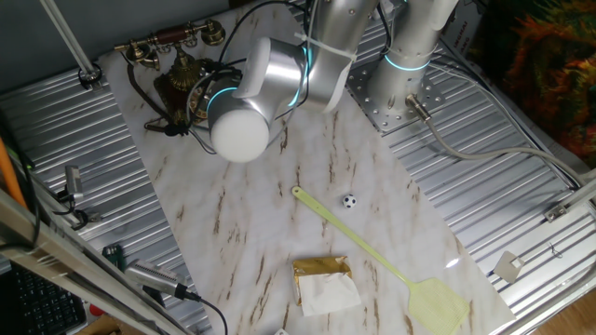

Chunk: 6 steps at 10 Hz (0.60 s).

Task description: Dial a number on an old rotary phone

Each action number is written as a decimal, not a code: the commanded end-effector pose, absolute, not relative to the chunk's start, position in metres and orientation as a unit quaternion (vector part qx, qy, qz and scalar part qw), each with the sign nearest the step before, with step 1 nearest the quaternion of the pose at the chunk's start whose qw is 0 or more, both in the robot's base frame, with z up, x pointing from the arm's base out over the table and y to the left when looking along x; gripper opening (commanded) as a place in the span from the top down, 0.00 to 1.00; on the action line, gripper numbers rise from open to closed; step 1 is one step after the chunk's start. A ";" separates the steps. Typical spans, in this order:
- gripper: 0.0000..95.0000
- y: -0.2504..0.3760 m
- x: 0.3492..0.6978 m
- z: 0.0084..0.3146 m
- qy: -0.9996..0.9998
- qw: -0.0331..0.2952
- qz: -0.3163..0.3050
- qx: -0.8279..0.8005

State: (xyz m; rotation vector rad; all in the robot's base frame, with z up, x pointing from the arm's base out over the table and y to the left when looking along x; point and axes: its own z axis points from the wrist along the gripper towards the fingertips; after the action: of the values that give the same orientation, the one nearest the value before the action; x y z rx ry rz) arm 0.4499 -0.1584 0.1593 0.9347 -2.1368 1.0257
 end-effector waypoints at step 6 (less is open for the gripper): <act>1.00 -0.160 0.452 0.155 -0.799 0.291 0.391 0.353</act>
State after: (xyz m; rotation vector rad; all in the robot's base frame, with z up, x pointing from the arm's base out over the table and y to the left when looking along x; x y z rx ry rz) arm 0.4519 -0.1598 0.1550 0.9417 -2.1300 1.0429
